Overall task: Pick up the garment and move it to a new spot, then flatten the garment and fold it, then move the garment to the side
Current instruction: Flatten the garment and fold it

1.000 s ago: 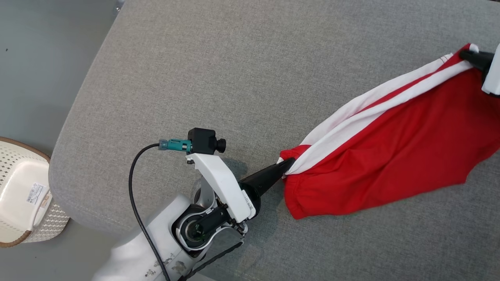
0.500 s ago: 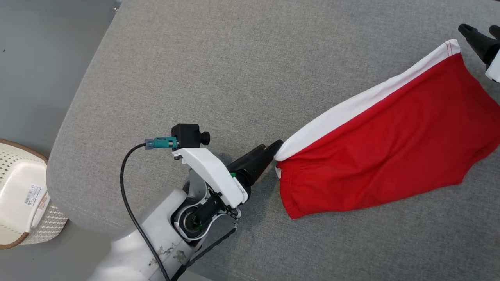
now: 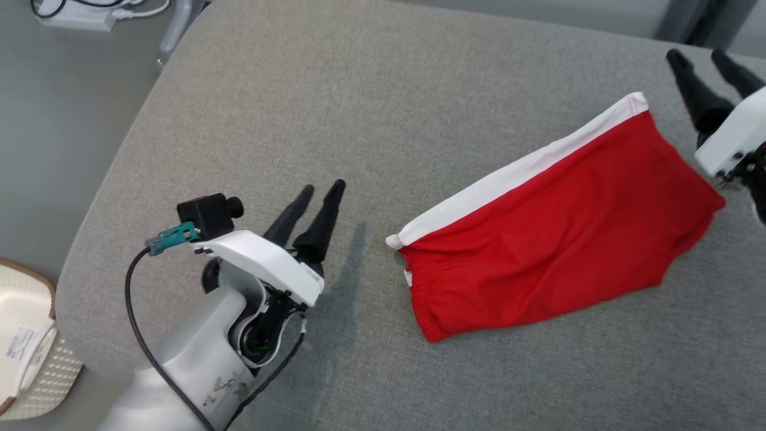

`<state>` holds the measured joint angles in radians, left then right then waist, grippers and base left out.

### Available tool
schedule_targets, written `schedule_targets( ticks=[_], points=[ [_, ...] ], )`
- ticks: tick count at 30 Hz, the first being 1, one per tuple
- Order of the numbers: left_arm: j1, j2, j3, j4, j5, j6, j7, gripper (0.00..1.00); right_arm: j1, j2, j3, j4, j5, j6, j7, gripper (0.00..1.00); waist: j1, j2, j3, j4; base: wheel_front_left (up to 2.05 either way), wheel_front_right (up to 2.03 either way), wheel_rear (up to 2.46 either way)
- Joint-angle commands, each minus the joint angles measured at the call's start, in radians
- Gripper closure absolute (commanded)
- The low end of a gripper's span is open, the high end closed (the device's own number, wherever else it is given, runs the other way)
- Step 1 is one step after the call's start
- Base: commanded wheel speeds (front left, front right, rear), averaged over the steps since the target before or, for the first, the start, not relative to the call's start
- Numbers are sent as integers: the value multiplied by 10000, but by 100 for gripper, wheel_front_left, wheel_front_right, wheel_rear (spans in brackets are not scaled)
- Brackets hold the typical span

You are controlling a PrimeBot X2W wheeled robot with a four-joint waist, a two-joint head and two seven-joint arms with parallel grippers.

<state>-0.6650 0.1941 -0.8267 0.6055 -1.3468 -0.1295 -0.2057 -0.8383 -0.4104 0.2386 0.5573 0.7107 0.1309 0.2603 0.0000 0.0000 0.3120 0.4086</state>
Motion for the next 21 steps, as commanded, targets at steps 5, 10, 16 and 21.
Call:
schedule_targets(
  ticks=[5,10,16,21],
  points=[
    [44,409,507,308,2193,494,-594,0,1199,-322,533,-778,-379,-5,-1554,0,0,0,-934,-609,0,0,0],
    [1258,314,2301,-690,4588,1008,-592,0,2185,-366,605,-1120,-1006,-5,-2800,0,0,0,-1484,-998,0,0,0],
    [3004,-22,4065,-1929,6768,1175,-594,0,3434,68,173,-1273,-1580,-5,-3819,0,0,0,-2013,-1434,0,0,0],
    [3992,-321,4951,-2499,7812,1005,-595,0,4320,456,-157,-1395,-2298,-5,-4466,0,0,0,-2258,-1675,0,0,0]
  ],
)
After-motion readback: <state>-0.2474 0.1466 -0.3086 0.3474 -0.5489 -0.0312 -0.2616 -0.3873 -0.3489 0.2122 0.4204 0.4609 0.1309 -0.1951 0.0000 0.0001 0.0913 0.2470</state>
